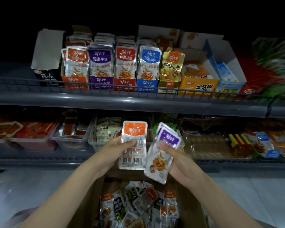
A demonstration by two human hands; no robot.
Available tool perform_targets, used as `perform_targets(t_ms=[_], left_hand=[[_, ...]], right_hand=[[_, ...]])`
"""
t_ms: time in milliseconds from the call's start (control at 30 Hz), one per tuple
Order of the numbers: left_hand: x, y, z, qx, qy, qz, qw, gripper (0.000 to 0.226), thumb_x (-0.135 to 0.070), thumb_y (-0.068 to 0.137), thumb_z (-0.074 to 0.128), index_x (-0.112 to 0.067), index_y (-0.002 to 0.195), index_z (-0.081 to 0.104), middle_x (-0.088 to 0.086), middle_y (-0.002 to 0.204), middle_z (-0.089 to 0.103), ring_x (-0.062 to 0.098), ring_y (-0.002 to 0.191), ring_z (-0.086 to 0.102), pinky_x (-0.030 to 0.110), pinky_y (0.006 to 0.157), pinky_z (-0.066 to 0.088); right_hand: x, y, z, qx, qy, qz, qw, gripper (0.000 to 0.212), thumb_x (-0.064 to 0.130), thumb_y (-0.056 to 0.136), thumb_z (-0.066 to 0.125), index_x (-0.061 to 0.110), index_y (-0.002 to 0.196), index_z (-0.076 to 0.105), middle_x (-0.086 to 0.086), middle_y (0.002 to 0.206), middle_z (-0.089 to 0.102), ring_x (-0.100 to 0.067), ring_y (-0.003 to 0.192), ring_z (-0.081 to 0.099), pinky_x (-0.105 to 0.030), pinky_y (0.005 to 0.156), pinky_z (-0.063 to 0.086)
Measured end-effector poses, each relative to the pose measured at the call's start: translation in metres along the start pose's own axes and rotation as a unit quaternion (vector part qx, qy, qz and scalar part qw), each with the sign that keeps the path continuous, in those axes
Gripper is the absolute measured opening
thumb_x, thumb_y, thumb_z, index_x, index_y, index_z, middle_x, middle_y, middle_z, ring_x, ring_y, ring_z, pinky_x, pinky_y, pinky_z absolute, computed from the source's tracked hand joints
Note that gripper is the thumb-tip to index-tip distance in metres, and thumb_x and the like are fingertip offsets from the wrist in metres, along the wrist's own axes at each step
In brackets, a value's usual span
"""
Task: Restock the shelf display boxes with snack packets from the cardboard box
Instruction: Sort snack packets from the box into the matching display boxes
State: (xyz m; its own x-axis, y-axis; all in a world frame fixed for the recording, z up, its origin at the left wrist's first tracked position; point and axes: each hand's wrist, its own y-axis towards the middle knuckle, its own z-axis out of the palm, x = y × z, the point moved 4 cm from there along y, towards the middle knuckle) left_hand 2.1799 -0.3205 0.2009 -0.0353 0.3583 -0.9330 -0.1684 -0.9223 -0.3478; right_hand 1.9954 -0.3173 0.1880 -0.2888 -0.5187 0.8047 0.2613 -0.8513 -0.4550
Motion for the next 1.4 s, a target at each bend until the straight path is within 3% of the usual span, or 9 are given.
perform_targets(t_ms=[100, 200, 267, 333, 433, 567, 667, 1100, 1400], left_hand=[[0.009, 0.005, 0.009, 0.009, 0.002, -0.026, 1.000, 0.035, -0.046, 0.088, 0.059, -0.022, 0.114, 0.054, -0.008, 0.122, 0.058, 0.010, 0.099, 0.060, 0.024, 0.079, 0.049], [0.024, 0.018, -0.001, -0.039, 0.047, 0.009, 0.998, 0.034, -0.048, 0.085, 0.064, -0.015, 0.083, 0.054, 0.008, 0.102, 0.061, 0.018, 0.093, 0.062, 0.024, 0.071, 0.050], [0.040, 0.040, -0.013, -0.040, 0.060, -0.030, 0.997, 0.033, -0.042, 0.090, 0.059, -0.012, 0.102, 0.056, 0.023, 0.121, 0.058, 0.036, 0.122, 0.050, 0.033, 0.095, 0.042], [0.035, 0.035, -0.005, 0.021, 0.030, -0.051, 0.998, 0.093, -0.073, 0.068, 0.066, -0.004, 0.129, 0.052, 0.029, 0.135, 0.050, 0.043, 0.124, 0.049, 0.045, 0.102, 0.042], [0.016, 0.005, 0.011, 0.053, -0.015, -0.094, 0.994, 0.055, -0.069, 0.083, 0.046, -0.027, 0.113, 0.065, 0.006, 0.108, 0.072, 0.024, 0.102, 0.066, 0.041, 0.090, 0.052], [0.019, 0.007, 0.008, -0.014, -0.022, -0.045, 0.999, 0.046, -0.052, 0.090, 0.048, -0.016, 0.116, 0.062, 0.007, 0.112, 0.071, 0.024, 0.106, 0.065, 0.048, 0.105, 0.041], [0.015, 0.008, 0.012, -0.030, 0.018, -0.002, 0.999, 0.034, -0.041, 0.095, 0.046, -0.015, 0.100, 0.066, 0.003, 0.094, 0.075, 0.020, 0.089, 0.072, 0.039, 0.089, 0.053], [-0.002, -0.013, 0.034, 0.029, 0.046, 0.109, 0.993, 0.027, -0.030, 0.094, 0.055, -0.035, 0.121, 0.051, -0.010, 0.107, 0.071, 0.010, 0.096, 0.069, 0.031, 0.080, 0.057], [-0.044, -0.029, -0.004, -0.055, -0.019, 0.140, 0.988, 0.029, -0.025, 0.084, 0.068, -0.033, 0.110, 0.059, -0.009, 0.096, 0.074, 0.010, 0.087, 0.071, 0.027, 0.071, 0.056]], right_hand=[[-0.012, -0.005, 0.016, 0.061, -0.014, 0.028, 0.998, 0.046, 0.032, 0.085, 0.065, 0.009, 0.124, 0.059, -0.016, 0.119, 0.066, -0.032, 0.110, 0.064, -0.048, 0.097, 0.047], [-0.013, -0.010, 0.023, 0.088, -0.014, 0.026, 0.996, 0.046, 0.029, 0.085, 0.059, 0.009, 0.126, 0.057, -0.016, 0.119, 0.066, -0.030, 0.108, 0.065, -0.045, 0.093, 0.050], [-0.014, -0.012, 0.023, 0.095, -0.010, 0.028, 0.995, 0.045, 0.027, 0.084, 0.059, 0.007, 0.125, 0.057, -0.017, 0.119, 0.066, -0.032, 0.109, 0.064, -0.049, 0.097, 0.048], [-0.011, -0.009, 0.019, 0.069, -0.012, 0.021, 0.997, 0.047, 0.025, 0.081, 0.062, 0.004, 0.122, 0.058, -0.019, 0.117, 0.067, -0.034, 0.109, 0.064, -0.052, 0.099, 0.046], [-0.004, -0.004, 0.006, -0.009, -0.025, -0.010, 1.000, 0.048, 0.026, 0.077, 0.066, 0.002, 0.119, 0.059, -0.017, 0.112, 0.069, -0.033, 0.105, 0.065, -0.050, 0.095, 0.049], [0.009, -0.001, -0.005, -0.071, -0.117, -0.090, 0.986, 0.030, 0.030, 0.085, 0.065, 0.018, 0.112, 0.061, -0.004, 0.103, 0.073, -0.022, 0.096, 0.070, -0.047, 0.091, 0.053], [0.006, -0.001, 0.000, -0.063, -0.171, -0.112, 0.977, 0.029, 0.032, 0.086, 0.066, 0.022, 0.113, 0.060, -0.001, 0.103, 0.073, -0.018, 0.095, 0.070, -0.045, 0.088, 0.055], [0.001, -0.003, 0.037, -0.047, -0.146, -0.134, 0.979, 0.032, 0.038, 0.097, 0.048, 0.032, 0.128, 0.047, 0.000, 0.109, 0.070, -0.016, 0.095, 0.070, -0.034, 0.083, 0.056], [0.060, -0.015, 0.079, -0.063, -0.218, -0.294, 0.928, 0.035, 0.015, 0.085, 0.069, 0.027, 0.115, 0.057, 0.012, 0.106, 0.068, 0.006, 0.091, 0.065, -0.011, 0.066, 0.051]])
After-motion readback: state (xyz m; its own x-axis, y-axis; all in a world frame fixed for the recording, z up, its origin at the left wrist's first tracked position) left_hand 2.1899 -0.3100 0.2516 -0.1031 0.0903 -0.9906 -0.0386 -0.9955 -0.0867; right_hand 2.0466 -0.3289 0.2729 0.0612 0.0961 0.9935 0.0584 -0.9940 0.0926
